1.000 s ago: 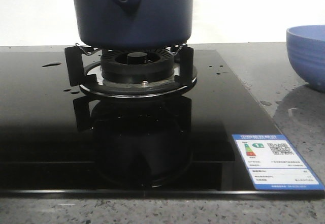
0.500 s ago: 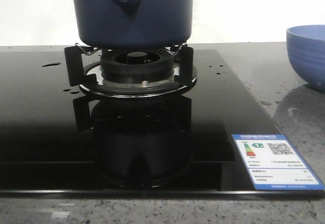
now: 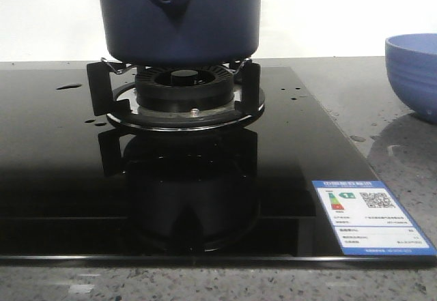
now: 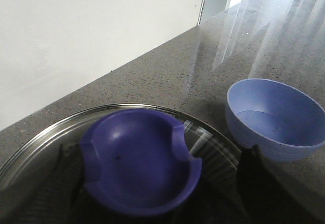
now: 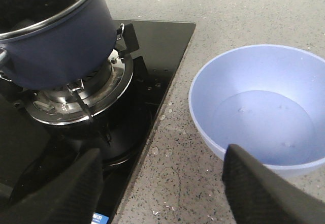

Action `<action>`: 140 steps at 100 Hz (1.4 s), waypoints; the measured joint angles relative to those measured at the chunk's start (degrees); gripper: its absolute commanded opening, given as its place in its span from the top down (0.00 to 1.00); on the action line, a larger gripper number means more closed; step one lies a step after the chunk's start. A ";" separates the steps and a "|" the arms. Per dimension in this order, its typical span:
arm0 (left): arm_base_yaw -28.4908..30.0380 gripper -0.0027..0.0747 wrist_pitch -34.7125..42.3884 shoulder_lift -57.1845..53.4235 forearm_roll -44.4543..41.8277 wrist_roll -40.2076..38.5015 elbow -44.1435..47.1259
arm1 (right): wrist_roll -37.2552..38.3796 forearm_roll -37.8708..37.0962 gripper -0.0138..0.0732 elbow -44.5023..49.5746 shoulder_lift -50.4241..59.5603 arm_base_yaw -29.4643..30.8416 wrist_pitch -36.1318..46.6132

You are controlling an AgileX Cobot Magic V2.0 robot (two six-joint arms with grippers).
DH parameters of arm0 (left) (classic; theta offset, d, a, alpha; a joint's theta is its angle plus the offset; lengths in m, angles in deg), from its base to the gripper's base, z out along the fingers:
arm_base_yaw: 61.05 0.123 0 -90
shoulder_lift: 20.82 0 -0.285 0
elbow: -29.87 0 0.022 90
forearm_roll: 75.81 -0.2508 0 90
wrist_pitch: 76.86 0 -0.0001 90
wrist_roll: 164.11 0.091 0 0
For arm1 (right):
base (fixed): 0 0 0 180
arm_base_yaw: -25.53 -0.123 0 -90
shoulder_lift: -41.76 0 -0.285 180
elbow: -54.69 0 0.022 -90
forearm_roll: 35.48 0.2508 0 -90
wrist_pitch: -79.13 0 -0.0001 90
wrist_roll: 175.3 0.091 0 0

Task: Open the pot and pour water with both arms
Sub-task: 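Grasp the purple knob with the left gripper and lift the lid, then grasp the rim of the light blue bowl with the right gripper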

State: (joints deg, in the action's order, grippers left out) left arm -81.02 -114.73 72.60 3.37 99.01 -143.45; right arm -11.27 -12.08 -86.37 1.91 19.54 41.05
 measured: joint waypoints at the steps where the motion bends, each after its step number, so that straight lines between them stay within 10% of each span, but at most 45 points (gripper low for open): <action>1: 0.02 0.23 0.14 0.00 0.00 0.00 0.00 | 0.00 0.00 0.32 0.00 0.00 0.00 0.00; 62: 0.02 0.24 3.44 0.94 -0.75 0.39 0.00 | 0.00 0.00 0.32 0.00 0.00 0.00 -0.54; 93: -0.02 0.47 3.46 0.94 -0.75 0.42 0.00 | 0.00 0.00 0.32 0.00 0.00 0.00 -0.70; 140: -0.02 0.48 3.35 0.94 -0.65 0.42 0.00 | 0.00 0.00 0.32 0.00 0.00 0.00 -0.83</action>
State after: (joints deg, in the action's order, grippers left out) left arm -81.04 -111.38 73.54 2.72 99.43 -143.45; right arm -11.27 -12.08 -86.37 1.91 19.54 40.23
